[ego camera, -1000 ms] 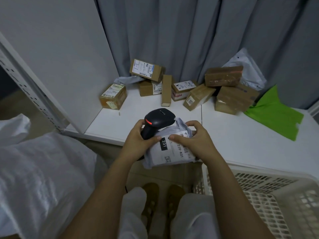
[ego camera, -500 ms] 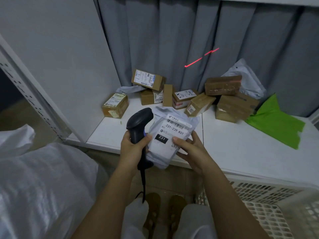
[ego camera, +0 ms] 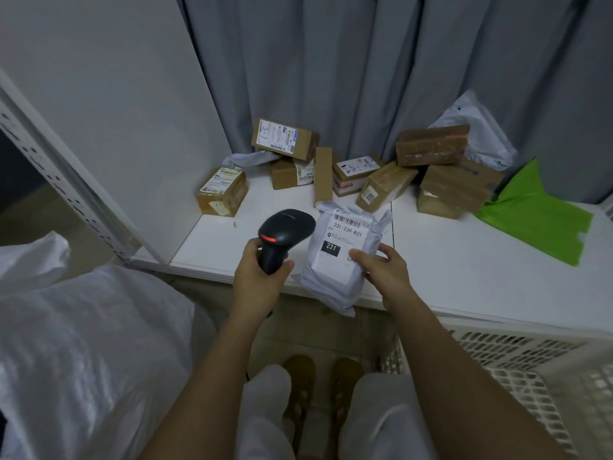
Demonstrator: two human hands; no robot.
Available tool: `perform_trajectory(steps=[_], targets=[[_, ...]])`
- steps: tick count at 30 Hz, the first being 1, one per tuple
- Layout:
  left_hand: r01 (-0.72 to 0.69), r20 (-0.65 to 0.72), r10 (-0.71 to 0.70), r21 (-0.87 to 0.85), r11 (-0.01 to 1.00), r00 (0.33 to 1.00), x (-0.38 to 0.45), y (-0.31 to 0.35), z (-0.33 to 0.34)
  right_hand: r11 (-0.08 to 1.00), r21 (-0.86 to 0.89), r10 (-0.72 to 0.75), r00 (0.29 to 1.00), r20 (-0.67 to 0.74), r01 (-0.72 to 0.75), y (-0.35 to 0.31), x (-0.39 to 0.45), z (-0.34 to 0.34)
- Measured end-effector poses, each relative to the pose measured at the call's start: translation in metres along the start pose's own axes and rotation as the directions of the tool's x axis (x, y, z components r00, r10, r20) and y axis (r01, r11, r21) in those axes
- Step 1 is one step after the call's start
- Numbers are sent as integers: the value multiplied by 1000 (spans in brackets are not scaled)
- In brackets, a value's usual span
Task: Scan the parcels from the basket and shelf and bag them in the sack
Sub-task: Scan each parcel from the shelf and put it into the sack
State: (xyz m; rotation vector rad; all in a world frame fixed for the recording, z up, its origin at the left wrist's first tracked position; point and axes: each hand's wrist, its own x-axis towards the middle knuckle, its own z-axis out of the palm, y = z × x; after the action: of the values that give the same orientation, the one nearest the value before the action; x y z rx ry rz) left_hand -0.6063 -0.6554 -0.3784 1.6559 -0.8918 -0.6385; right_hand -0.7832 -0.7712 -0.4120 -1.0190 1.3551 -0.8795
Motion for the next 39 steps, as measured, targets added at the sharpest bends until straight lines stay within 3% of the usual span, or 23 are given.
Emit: perform_trajectory(steps=[4, 10, 24, 30, 34, 39], targets=[[-40, 100, 26, 145, 989, 995, -2, -5, 2, 999, -24, 29, 1000, 11, -29, 6, 10, -3], [-16, 192, -17, 170, 985, 981, -1, -5, 5, 997, -70, 42, 999, 29, -40, 9, 14, 0], [-16, 181, -23, 211, 977, 983, 2, -7, 9, 993, -107, 53, 997, 57, -47, 6, 10, 0], [-7, 123, -15, 178, 984, 992, 1, -6, 11, 1000, -24, -1, 999, 44, 2, 0, 1, -1], [13, 11, -14, 77, 997, 1000, -12, 9, 15, 995, 48, -85, 996, 1, 84, -8, -23, 2], [-69, -81, 69, 5, 998, 994, -49, 44, 3, 976, 110, -194, 980, 49, 188, -30, -77, 1]])
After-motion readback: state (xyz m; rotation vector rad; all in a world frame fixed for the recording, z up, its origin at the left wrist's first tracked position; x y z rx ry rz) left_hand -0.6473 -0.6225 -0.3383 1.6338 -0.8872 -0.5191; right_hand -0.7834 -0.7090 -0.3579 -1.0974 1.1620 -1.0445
